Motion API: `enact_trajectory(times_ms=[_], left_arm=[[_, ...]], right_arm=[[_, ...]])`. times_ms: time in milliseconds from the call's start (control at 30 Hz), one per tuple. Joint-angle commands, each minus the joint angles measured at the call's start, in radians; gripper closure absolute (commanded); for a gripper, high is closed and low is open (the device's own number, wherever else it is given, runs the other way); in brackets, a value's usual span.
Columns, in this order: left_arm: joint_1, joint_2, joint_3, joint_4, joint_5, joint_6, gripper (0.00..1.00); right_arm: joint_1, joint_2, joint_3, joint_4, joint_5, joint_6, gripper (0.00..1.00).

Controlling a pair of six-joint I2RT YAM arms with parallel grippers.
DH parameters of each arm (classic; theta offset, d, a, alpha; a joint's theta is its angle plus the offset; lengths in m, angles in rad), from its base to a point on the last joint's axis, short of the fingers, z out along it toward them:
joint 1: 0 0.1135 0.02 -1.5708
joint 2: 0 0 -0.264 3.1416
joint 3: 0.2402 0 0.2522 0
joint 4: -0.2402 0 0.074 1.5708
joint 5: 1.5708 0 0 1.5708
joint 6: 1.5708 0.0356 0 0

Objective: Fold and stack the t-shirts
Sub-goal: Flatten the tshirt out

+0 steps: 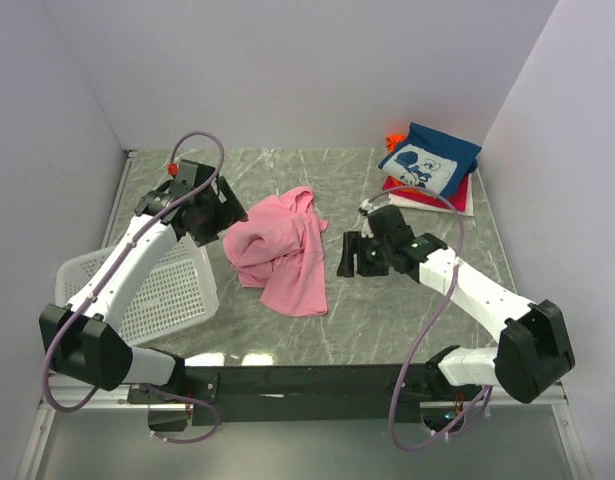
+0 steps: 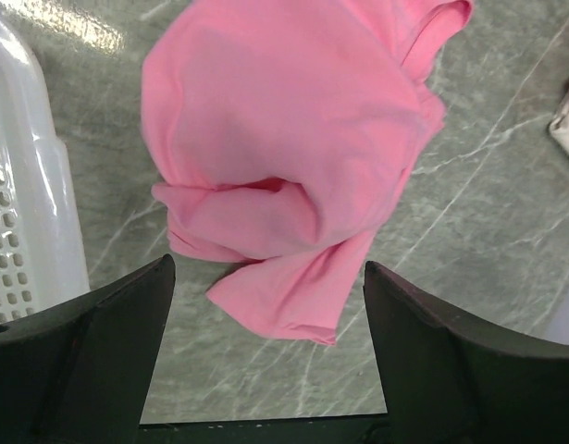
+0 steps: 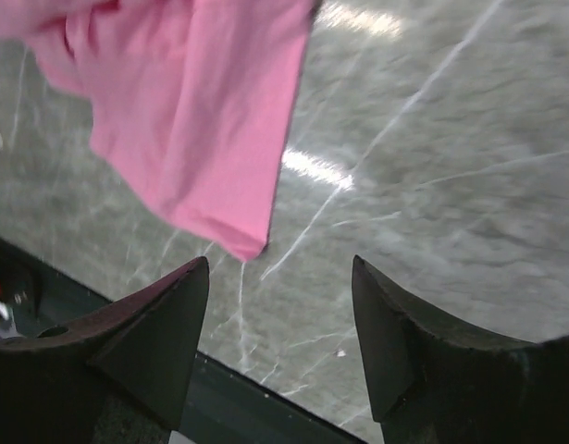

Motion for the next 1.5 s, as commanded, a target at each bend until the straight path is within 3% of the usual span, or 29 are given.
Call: enact_trajectory(times_ms=[0,300,1033,1467], left_arm=[[-0.003,0.014,-0.007,0.046,0.007,0.066,0.12],[-0.012,0.017,-0.105,0.129,0.159,0.02,0.17],[-0.029,-0.173,-0.258,0.122,0.091,-0.092,0.17],[-0.029,-0.209,-0.281,0.091,0.067,-0.081,0.17]], right_arm=[[0.077,0.031,-0.016,0.035,-0.081,-0.015,0.31],[0.155,0.141,-0.07,0.117,-0.123,0.043,0.34],[0.232,0.305,-0.007,0.101,-0.06,-0.006,0.41],[0.253,0.348,0.018,0.104,-0.064,-0.024,0.55]])
